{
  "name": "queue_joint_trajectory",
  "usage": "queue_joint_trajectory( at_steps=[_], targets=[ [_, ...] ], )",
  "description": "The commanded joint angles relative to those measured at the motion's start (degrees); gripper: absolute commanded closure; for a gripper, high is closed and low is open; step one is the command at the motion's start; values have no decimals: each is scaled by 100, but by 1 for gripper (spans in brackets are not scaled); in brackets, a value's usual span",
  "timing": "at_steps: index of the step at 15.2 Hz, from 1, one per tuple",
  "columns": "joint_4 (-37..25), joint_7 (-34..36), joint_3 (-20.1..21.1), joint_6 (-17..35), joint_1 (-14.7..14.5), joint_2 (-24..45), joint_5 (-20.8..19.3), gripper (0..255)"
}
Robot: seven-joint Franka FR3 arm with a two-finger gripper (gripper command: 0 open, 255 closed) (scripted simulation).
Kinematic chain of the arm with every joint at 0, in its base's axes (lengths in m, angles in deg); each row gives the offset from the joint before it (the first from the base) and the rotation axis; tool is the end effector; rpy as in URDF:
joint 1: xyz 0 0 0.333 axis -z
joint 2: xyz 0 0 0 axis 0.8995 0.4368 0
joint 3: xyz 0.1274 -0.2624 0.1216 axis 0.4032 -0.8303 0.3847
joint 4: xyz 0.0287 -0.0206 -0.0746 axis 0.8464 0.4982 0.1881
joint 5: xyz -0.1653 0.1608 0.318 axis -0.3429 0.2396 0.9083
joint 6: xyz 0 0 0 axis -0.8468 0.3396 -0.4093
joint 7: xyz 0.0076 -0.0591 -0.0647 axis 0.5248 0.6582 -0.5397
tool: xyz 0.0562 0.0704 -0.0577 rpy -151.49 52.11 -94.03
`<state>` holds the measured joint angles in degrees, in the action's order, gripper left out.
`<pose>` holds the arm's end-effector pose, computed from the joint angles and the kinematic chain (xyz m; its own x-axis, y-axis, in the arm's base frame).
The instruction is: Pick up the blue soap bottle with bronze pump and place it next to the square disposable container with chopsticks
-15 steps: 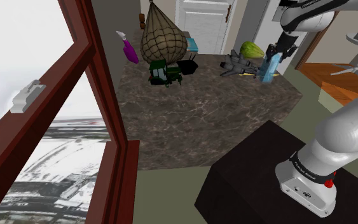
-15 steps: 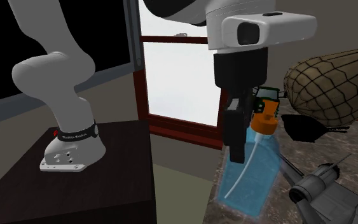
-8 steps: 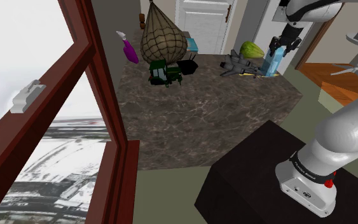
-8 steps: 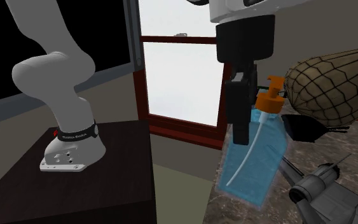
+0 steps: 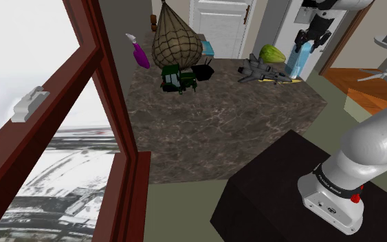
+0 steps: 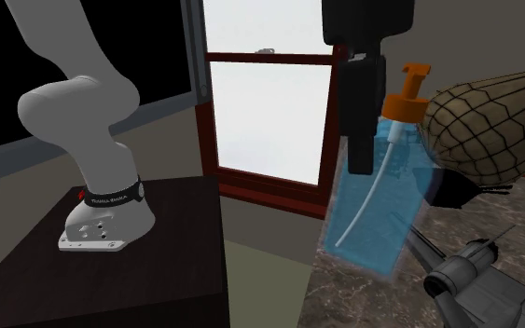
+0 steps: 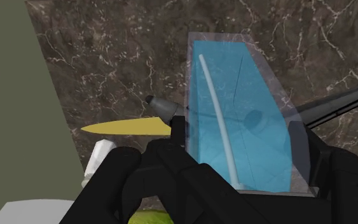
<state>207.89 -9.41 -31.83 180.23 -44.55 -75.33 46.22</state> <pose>0.4045 -0.3486 0.5053 0.7915 -0.5863 0.1723 -0.6002 -0.7990 0.0381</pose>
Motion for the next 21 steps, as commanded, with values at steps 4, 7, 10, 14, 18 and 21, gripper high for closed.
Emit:
queue_joint_trajectory(
  at_steps=[4, 7, 10, 14, 18, 21],
  targets=[
    [-344, -17, 11, -386, -4, -45, 0, 255],
    [-555, -21, 20, -616, -9, -65, 1, 255],
    [-776, -29, 28, -846, -14, -74, 5, 255],
    [-1091, -43, 37, -1154, -21, -67, 16, 255],
    [-1429, -62, 41, -1465, -27, -39, 34, 255],
    [-1699, -80, 42, -1700, -31, -3, 51, 255]
  ],
)
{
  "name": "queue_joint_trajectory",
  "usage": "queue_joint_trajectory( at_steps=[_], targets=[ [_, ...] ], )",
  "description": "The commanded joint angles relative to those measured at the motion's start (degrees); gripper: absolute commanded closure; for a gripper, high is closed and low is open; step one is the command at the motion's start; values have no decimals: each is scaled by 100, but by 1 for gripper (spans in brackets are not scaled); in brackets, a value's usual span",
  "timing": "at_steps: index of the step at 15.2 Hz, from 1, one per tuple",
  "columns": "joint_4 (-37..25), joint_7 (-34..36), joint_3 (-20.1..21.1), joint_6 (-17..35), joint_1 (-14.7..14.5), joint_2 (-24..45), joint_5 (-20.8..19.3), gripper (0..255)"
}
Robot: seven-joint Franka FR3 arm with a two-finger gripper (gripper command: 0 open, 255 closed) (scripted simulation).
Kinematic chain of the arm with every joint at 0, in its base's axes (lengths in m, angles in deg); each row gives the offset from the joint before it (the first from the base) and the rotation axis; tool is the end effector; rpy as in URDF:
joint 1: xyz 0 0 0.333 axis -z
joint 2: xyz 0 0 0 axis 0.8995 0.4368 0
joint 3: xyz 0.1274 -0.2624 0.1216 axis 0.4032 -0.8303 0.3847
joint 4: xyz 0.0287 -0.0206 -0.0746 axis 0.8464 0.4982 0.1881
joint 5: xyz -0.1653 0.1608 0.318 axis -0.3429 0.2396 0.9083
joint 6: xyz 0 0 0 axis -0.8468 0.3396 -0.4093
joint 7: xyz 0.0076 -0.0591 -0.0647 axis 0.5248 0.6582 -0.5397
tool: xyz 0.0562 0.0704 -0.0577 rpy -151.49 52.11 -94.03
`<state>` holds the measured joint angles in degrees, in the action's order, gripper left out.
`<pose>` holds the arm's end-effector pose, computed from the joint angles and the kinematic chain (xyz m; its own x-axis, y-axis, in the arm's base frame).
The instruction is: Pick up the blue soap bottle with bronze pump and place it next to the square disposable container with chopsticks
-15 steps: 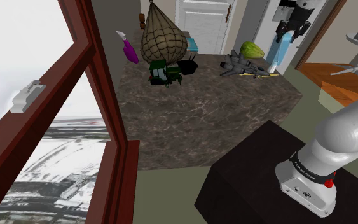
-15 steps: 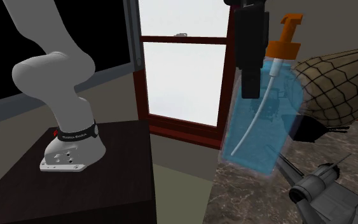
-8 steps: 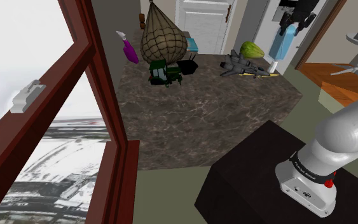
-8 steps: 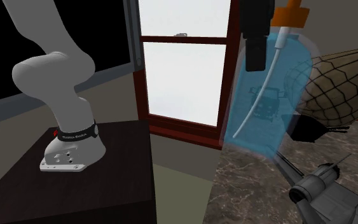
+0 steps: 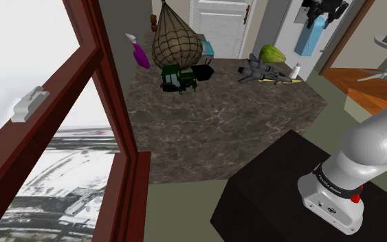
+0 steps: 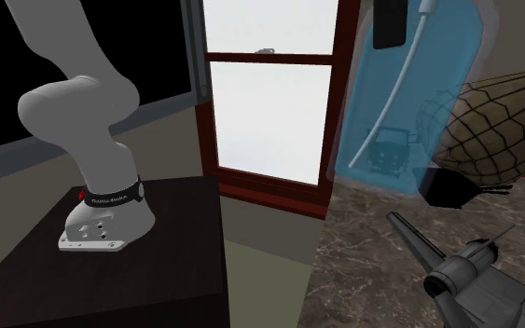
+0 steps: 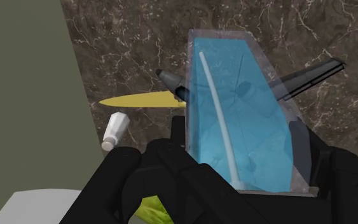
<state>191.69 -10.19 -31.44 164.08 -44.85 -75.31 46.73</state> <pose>0.4054 -0.3506 0.6159 0.7916 -0.5862 0.1726 -0.6001 -0.7990 0.0383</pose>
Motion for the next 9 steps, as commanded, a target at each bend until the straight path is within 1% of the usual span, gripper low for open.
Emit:
queue_joint_trajectory(
  at_steps=[1, 5, 9],
  targets=[
    [-173, -8, 3, -163, -3, 11, 7, 255],
    [-534, -36, 0, -459, -6, 79, 34, 255],
    [-493, 534, 330, -484, -239, 46, -34, 255]
  ],
)
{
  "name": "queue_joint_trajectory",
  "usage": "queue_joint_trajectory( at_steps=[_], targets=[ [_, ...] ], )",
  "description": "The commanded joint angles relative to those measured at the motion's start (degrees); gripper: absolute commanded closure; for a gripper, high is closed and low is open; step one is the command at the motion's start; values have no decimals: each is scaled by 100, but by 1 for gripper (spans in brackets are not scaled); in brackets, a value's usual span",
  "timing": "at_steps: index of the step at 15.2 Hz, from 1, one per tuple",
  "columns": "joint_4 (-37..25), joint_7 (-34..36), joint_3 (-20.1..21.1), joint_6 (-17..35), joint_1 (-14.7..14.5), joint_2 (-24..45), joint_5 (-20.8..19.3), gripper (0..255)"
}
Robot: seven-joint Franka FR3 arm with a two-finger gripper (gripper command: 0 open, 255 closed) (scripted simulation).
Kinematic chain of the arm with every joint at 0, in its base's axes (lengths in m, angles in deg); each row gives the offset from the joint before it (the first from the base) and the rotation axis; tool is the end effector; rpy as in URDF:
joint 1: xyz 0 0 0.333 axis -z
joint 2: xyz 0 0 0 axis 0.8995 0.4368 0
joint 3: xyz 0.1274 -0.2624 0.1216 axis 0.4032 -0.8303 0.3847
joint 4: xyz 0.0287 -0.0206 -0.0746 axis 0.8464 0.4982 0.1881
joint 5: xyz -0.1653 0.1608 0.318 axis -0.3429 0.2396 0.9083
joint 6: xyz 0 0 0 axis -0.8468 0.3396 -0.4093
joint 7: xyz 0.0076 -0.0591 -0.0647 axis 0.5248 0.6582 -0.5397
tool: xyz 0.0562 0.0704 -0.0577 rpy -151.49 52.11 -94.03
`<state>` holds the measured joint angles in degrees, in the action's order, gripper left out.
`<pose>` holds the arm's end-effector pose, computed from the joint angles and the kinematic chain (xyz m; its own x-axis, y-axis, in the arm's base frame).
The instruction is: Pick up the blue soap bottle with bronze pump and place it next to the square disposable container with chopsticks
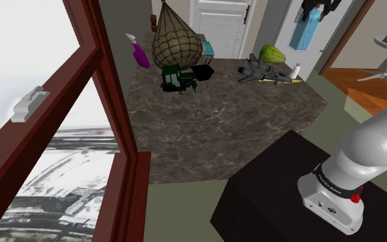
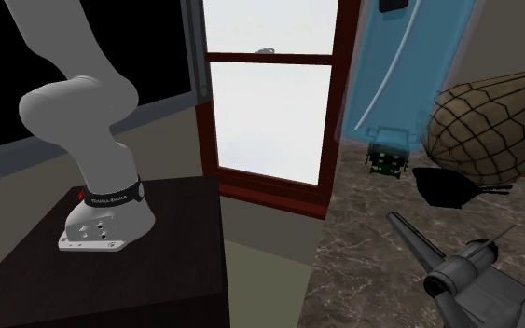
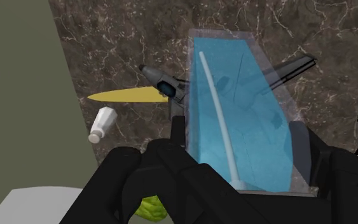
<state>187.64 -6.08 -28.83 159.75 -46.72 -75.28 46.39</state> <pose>0.4267 -0.3155 0.6437 0.7924 -0.5852 0.1719 -0.5990 -0.7998 0.0383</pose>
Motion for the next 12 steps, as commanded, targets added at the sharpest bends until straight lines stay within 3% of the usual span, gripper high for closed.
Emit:
queue_joint_trajectory(
  at_steps=[1, 12],
  targets=[
    [-94, 262, 150, -61, -108, 51, -11, 255],
    [-643, 1699, 957, -262, -744, 529, -77, 255]
  ],
)
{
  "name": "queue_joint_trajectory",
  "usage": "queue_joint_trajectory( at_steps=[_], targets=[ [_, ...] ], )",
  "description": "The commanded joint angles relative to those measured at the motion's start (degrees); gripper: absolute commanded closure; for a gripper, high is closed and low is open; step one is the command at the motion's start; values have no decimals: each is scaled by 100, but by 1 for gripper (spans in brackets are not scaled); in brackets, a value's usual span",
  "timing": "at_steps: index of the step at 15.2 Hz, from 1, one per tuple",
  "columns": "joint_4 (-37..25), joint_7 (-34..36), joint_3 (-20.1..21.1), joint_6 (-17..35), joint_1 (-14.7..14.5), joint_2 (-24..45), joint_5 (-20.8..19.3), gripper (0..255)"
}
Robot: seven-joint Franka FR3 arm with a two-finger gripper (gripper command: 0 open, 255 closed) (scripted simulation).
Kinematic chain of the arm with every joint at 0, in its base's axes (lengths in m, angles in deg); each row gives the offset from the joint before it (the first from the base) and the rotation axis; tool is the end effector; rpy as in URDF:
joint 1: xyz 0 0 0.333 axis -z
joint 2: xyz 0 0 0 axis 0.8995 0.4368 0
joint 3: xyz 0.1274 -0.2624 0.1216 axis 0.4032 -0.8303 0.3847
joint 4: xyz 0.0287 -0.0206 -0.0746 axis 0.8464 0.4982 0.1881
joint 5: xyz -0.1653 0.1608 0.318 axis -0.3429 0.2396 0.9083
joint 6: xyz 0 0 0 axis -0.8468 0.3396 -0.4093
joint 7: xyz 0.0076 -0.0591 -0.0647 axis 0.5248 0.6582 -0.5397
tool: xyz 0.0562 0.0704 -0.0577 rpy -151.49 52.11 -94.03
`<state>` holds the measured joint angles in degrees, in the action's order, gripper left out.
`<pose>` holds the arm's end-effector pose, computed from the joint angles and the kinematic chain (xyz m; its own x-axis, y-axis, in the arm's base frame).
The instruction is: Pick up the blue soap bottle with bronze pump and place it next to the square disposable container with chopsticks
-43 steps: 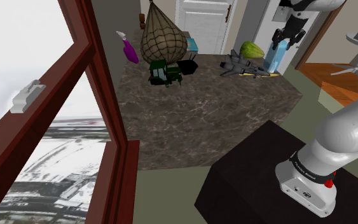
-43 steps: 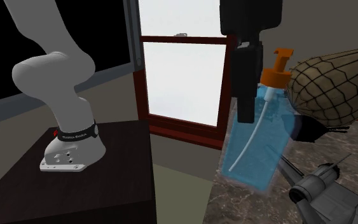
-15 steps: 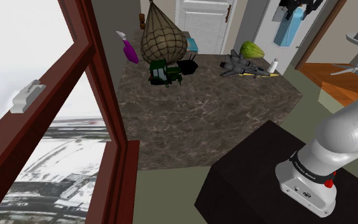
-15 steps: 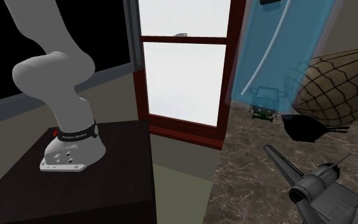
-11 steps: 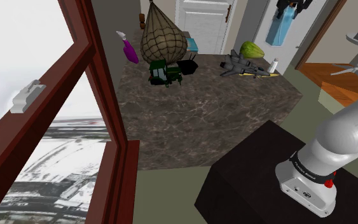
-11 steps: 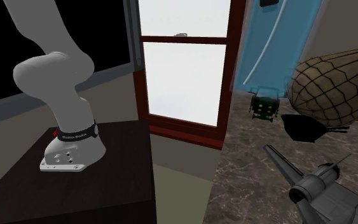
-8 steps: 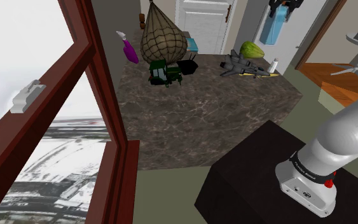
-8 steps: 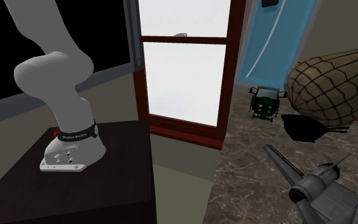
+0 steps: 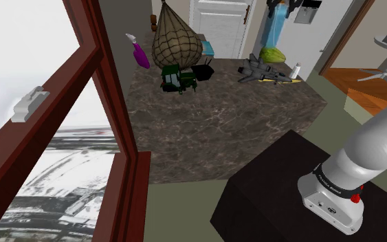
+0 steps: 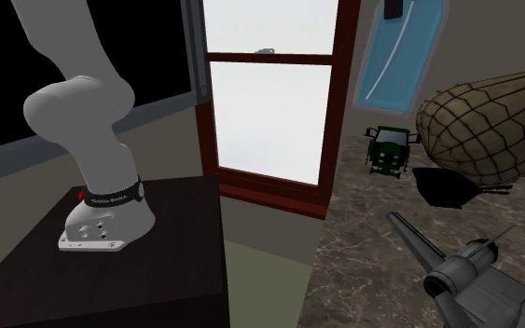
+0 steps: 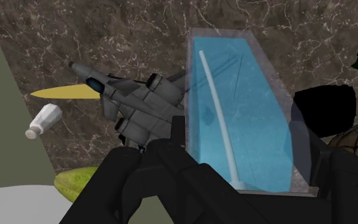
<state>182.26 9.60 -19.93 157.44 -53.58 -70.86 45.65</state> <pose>0.5171 -0.1873 0.6472 0.7923 -0.5852 0.1725 -0.5990 -0.7998 0.0384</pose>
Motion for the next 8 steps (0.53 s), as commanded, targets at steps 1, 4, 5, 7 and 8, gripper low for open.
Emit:
queue_joint_trajectory(
  at_steps=[1, 4, 5, 7, 8],
  targets=[
    [-201, 253, 133, -61, -116, 165, -9, 255],
    [-538, 613, 322, -165, -293, 436, -32, 255],
    [-668, 730, 380, -206, -354, 539, -42, 255],
    [-959, 960, 493, -298, -478, 764, -65, 255],
    [-1121, 1072, 546, -350, -541, 886, -78, 255]
  ],
)
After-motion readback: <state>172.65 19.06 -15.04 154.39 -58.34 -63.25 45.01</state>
